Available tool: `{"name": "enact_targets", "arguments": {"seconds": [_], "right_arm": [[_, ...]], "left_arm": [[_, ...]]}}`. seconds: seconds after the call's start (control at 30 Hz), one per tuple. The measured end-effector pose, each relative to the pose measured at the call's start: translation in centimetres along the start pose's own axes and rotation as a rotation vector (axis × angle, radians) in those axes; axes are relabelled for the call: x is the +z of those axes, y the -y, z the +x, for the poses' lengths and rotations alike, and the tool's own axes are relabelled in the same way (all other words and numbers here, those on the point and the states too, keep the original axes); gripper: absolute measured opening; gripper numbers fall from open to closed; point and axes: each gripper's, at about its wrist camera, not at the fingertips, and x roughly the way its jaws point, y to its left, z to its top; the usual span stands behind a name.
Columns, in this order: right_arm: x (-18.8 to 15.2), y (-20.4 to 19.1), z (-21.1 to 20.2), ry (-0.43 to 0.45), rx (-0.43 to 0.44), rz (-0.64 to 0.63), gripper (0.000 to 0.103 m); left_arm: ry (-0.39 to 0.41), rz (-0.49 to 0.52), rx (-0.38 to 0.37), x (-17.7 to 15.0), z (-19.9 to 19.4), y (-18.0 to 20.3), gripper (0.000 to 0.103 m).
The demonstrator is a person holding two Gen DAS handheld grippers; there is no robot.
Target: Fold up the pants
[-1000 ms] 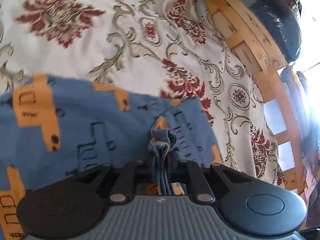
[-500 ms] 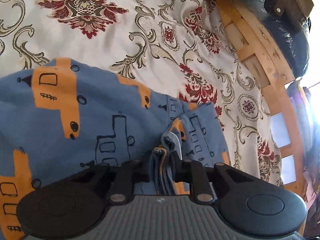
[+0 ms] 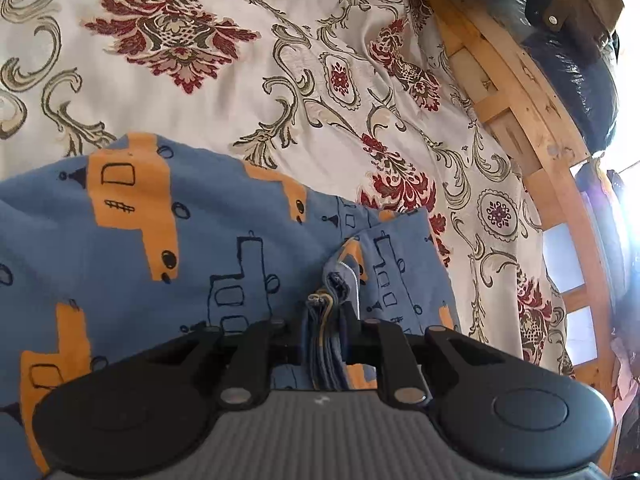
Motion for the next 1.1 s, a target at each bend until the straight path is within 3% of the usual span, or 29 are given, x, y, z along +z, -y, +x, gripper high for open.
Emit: {"name": "enact_targets", "arguments": {"seconds": [0.6,1.1], "right_arm": [[5.7,-5.8,0.8,0.089,0.133,0.023,0.013],[6.0,-8.1,2.4,0.058,0.151,-0.001,0.013]], "left_arm": [[-0.022,0.046,0.183,1.3,-7.6,-3.2,0.016],[0.005,0.021,0.162,0.4,-9.0,-6.8,0.016]]}}
